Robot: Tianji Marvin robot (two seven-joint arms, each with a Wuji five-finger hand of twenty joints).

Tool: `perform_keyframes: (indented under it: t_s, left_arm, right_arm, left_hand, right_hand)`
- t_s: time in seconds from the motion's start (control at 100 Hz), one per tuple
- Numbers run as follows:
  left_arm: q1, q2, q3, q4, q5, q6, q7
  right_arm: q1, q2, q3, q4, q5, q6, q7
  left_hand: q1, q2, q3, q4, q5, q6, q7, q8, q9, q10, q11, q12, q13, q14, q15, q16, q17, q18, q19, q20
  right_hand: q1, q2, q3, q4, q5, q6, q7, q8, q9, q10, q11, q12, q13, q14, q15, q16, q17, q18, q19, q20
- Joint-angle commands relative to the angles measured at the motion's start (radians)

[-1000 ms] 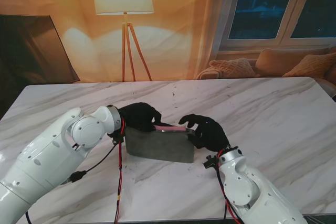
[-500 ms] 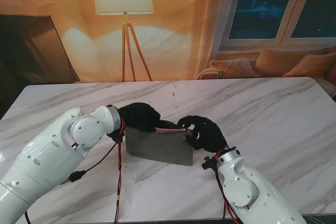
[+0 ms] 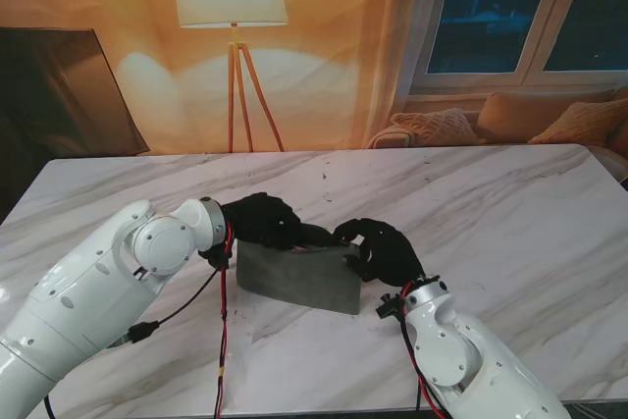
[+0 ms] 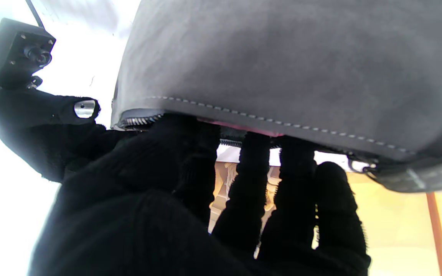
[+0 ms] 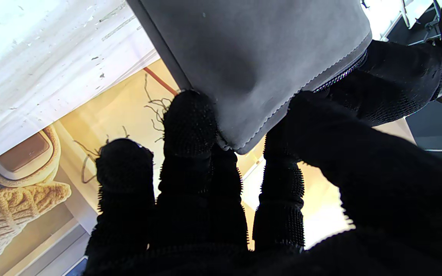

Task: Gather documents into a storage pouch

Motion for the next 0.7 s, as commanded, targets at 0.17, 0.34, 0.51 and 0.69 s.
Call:
perform_keyframes:
  t_s: [0.17,0.34,0.51,0.69]
  left_arm:
    - [0.041,-0.009,-0.037,-0.019,0.040,-0.013,0.053]
    - [0.060,-0.011,-0.053,-0.028,0.051,-0.007,0.069]
    - [0.105,-0.011,-0.097,-0.062,0.051,0.022,0.078]
    - [0.200,-0.007,-0.202,-0.156,0.109,0.074,0.087]
  right_arm:
    - [-0.005,0.001,0.003,-0.006,-0.019,0.011,0.018]
    - [-0.004,0.006,0.012,-0.005,-0.044,0.009,0.014]
    - [-0.003,0.007,0.015,-0.008,-0.069,0.010,-0.004]
    - [-0.002,0.005,0.008,-0.009,-0.060,0.016,-0.001]
  left_hand:
    - [0.024,-0.033,0.044,-0.012,0.035,0.010,0.072,0.009,0.021,-0.007,0.034,-0.014,0.010,0.018,0.019,-0.014,0.023,-0.010,0.017,-0.008]
    - [0.017,-0.024,0.046,-0.016,0.022,0.016,0.101,0.018,0.026,-0.005,0.040,-0.012,0.011,0.021,0.024,-0.017,0.024,-0.010,0.017,-0.008]
    - [-0.030,0.017,-0.021,0.008,-0.051,0.028,-0.014,-0.010,0.020,0.007,0.026,-0.018,-0.004,0.034,0.015,-0.023,0.007,-0.011,0.013,-0.009]
    - [-0.064,0.060,-0.023,0.031,-0.096,0.035,-0.169,0.039,0.000,0.011,0.001,-0.026,-0.024,0.033,-0.011,-0.032,-0.009,-0.015,0.008,-0.015]
  right_hand:
    - [-0.028,0.006,-0.019,-0.090,0.063,0.013,0.104,-0.095,-0.022,0.007,0.000,-0.001,-0.017,-0.014,-0.041,0.018,-0.008,-0.003,0.020,0.006]
    - [-0.041,-0.011,-0.039,-0.101,0.095,0.009,0.115,-0.105,-0.017,0.012,-0.004,-0.001,-0.024,-0.008,-0.043,0.020,-0.018,0.001,0.019,0.008]
    - [0.038,-0.060,0.002,-0.105,0.144,0.014,0.244,-0.156,0.025,0.013,0.011,0.009,0.016,-0.019,-0.022,0.005,0.029,-0.011,0.037,0.005]
    - [0.066,-0.077,0.025,-0.103,0.161,0.017,0.250,-0.162,0.048,0.009,0.020,0.010,0.036,-0.015,0.003,-0.017,0.052,-0.017,0.052,0.004]
